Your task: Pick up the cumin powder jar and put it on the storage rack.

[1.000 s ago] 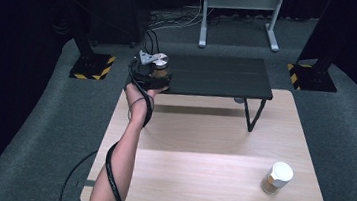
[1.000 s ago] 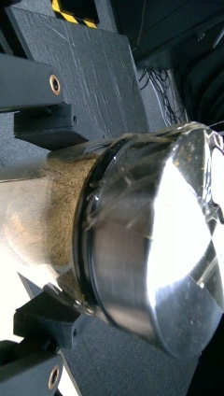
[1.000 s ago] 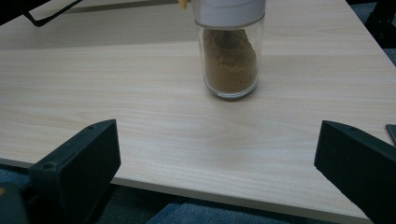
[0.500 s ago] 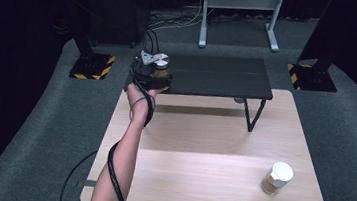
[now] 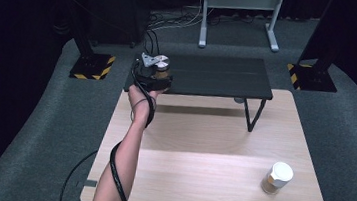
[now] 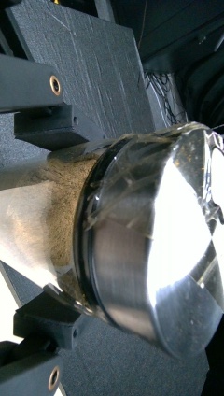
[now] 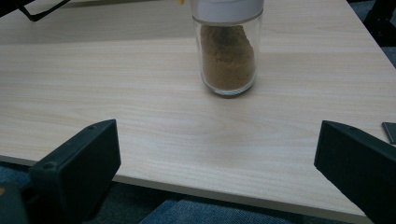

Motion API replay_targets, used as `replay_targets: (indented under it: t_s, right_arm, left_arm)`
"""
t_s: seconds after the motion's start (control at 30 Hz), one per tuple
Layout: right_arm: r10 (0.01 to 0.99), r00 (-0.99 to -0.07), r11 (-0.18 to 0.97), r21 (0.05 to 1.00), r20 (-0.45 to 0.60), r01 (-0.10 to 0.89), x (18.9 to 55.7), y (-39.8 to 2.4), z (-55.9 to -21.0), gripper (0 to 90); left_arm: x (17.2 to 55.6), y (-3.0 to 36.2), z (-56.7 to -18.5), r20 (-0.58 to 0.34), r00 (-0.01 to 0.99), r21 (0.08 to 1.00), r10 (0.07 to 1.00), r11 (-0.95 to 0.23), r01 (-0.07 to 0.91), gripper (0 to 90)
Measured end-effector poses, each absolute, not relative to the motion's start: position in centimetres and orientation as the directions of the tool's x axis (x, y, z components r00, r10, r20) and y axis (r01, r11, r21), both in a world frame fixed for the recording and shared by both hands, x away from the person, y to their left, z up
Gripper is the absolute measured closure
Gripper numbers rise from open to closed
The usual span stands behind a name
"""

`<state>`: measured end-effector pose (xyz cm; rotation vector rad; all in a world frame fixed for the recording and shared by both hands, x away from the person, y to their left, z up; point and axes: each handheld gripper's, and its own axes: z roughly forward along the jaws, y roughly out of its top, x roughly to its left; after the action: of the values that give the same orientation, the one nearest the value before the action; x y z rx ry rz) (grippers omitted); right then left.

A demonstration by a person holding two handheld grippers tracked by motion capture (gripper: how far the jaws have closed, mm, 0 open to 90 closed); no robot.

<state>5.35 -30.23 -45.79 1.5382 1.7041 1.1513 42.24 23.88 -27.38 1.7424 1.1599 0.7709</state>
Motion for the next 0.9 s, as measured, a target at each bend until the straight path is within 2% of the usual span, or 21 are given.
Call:
replay_targets:
  t_s: [0.3, 0.9]
  right_arm:
    - [0.974, -0.180, -0.031, 0.873, 0.135, 0.486, 5.30, -30.21, -45.73, 0.0]
    - [0.974, -0.183, -0.032, 0.873, 0.137, 0.486, 5.31, -30.28, -45.73, 0.0]
  left_arm:
    - [42.51, 24.56, -27.74, -0.022, 0.371, 0.911, 0.928, -0.134, 0.389, 30.4]
    - [42.66, 24.59, -27.76, -0.024, 0.371, 0.911, 0.928, -0.133, 0.390, 30.4]
